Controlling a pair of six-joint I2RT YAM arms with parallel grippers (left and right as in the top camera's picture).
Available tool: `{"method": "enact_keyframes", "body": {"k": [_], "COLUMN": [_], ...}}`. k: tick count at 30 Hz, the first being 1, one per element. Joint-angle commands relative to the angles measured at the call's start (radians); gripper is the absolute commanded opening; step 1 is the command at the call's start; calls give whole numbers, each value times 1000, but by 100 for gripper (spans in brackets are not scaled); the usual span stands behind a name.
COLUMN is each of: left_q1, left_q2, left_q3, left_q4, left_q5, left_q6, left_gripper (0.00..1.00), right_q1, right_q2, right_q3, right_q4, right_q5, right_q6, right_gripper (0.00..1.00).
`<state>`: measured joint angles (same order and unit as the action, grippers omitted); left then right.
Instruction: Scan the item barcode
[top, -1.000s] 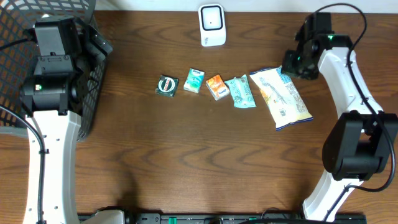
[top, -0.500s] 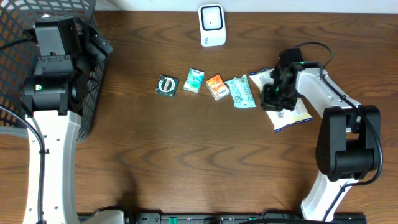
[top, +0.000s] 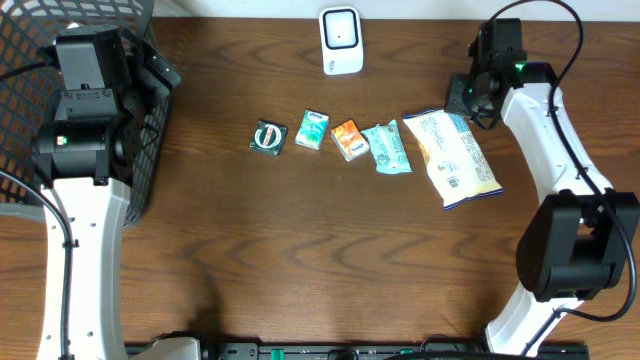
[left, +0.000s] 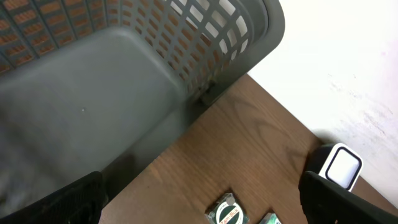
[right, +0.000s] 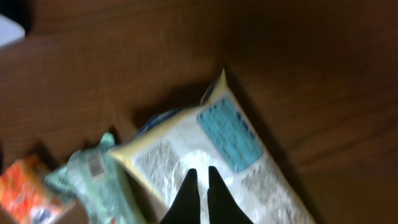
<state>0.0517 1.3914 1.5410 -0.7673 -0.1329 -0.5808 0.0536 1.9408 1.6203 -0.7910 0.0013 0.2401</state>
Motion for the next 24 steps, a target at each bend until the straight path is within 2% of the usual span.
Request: {"method": "enact_keyframes", "body": {"k": [1,9,13,17,20,24], "left_q1": [4,4,4,4,4,4], "left_q2": [-5,-5,-6,-5,-5,-5], "left_q3": [2,2,2,2,2,2], "left_q4": [-3,-3,-3,-3,-3,-3], "left_q5": [-2,-2,-2,-2,-2,-2], "left_q6": [-12,-12,-12,-12,-12,-12], "left_gripper": [98,98,98,98,98,98], "right_q1": [6,48,48,17,-29,-80], "right_q2": [42,172,185,185,184,184], "right_q3": [-51,-153,-153,-129,-63,85], "right_q4": [40,242,336,413,373,184], "right_q5": [6,-249,-128,51,103,96], "right_q6": [-12,-5,78,97,95,91], "right_gripper": [1,1,1,1,1,1]}}
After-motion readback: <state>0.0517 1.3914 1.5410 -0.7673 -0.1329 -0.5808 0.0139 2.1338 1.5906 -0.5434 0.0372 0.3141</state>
